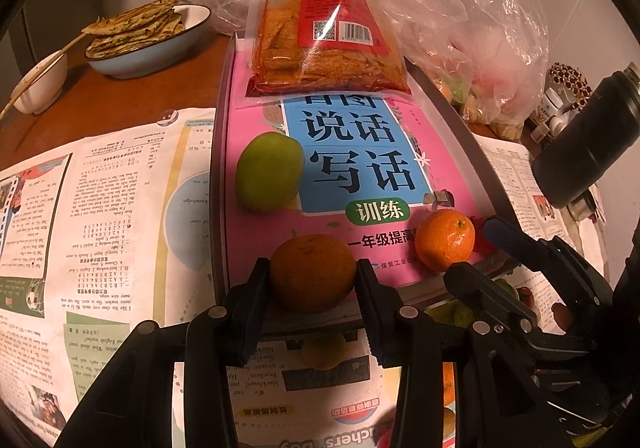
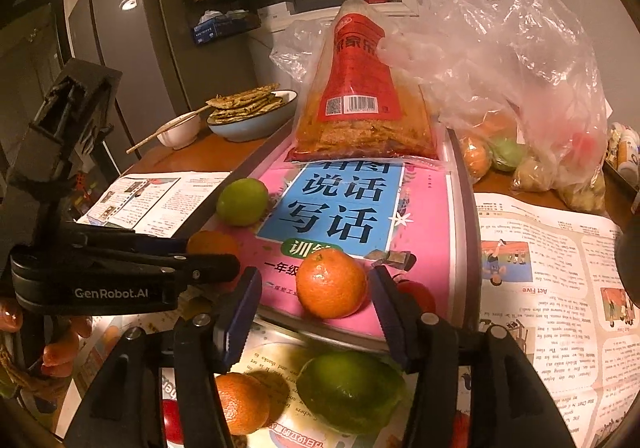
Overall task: Organize fruits
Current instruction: 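Open the left tool to release the kiwi on the book while the right tool releases the mandarin, then withdraw both open tools from the pink book toward the fruit on the newspaper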
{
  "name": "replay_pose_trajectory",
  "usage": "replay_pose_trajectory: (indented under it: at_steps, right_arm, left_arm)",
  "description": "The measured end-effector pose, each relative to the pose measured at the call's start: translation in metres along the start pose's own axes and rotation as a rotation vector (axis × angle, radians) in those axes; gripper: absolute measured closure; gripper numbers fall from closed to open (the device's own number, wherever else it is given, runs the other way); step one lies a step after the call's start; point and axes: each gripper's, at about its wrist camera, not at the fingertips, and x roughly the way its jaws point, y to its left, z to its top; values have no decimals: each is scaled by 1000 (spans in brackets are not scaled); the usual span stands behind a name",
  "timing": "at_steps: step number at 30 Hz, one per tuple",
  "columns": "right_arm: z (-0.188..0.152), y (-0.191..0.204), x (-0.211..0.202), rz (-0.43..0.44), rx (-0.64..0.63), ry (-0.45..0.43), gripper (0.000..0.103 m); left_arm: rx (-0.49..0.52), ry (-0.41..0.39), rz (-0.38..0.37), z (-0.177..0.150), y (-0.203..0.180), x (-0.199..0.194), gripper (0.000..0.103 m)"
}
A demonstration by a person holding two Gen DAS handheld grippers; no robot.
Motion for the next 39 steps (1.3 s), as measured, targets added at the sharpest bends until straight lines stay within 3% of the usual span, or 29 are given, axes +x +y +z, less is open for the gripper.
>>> replay_pose_trajectory:
  at_steps: [6,10,14,16,28,31,36,39]
  right_arm:
    - [1,-5,-14,28,34,-32,35]
    - [4,-8,-20,25,45,-49,34]
    - [3,-13,-24,27,61,-59,32]
    - [3,-15,-26,26,68,-62,27]
    - [3,-13,-35,21,70,-81,24]
    - [3,-11,-37,28,66,-88,23]
    - [2,-11,-41,22,67,-103,23]
    - [2,-13,-44,24,74,-111,14]
  left_arm:
    - [10,-11,23,-1,-1,-4,58]
    - [4,-14,20,-2,0,-6,57]
    - [-1,-37,19,-3,0,-13,48]
    - [-3,-48,19,-3,0,-16,47]
    - [-12,-110,10,-5,-2,-39,40]
    - [-18,-119,8,-5,-1,-43,32]
    - [-35,-148,32,-4,0,-52,29]
    - [-53,-168,30,-4,2,-58,28]
